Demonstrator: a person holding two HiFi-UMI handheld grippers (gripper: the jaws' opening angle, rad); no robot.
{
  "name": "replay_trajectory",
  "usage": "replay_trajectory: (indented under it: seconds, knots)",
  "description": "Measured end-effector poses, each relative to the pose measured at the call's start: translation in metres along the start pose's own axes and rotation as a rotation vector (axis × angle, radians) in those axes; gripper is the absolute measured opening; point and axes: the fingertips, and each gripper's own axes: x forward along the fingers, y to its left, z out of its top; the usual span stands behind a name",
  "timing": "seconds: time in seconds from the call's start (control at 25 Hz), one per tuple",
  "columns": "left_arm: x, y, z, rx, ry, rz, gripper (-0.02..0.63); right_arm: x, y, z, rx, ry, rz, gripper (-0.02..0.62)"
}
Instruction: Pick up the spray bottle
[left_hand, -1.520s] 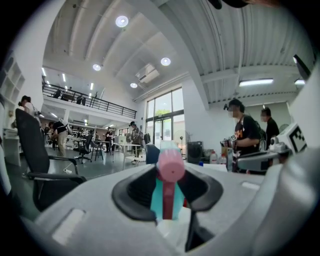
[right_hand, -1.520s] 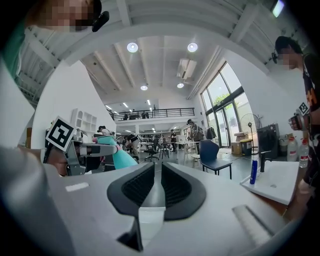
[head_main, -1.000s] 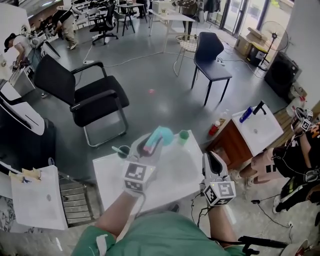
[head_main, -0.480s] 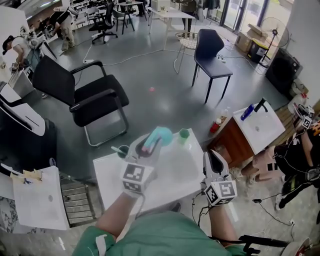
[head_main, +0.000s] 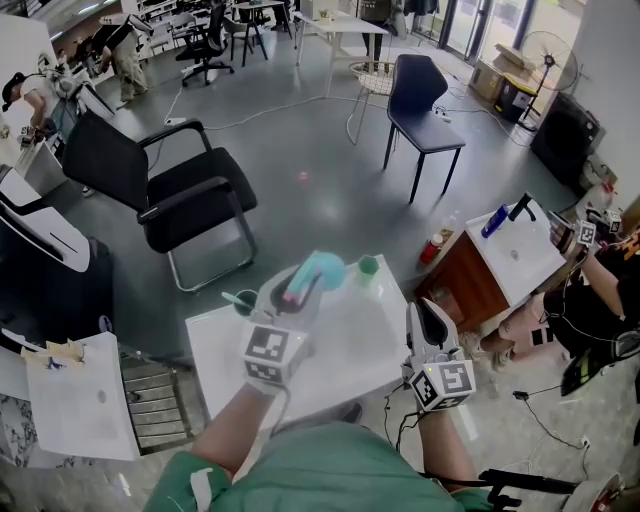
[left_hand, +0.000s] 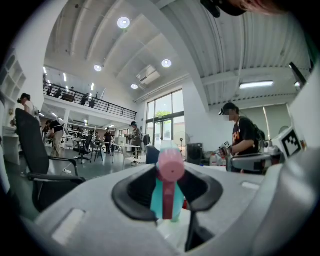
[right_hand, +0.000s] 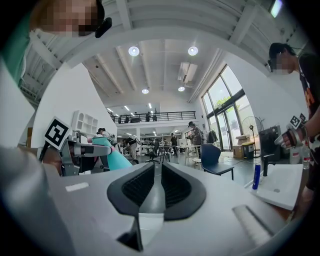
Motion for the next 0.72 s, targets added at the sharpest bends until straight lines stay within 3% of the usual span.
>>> replay_trajectory:
  seconds: [0.72]
  knots:
    - [0.0059, 0.0048, -0.0023, -0.013, 0.001, 0.0, 0.129, 0.0037, -0.0006, 0.0004, -0.023, 0.01, 0.003, 0.044]
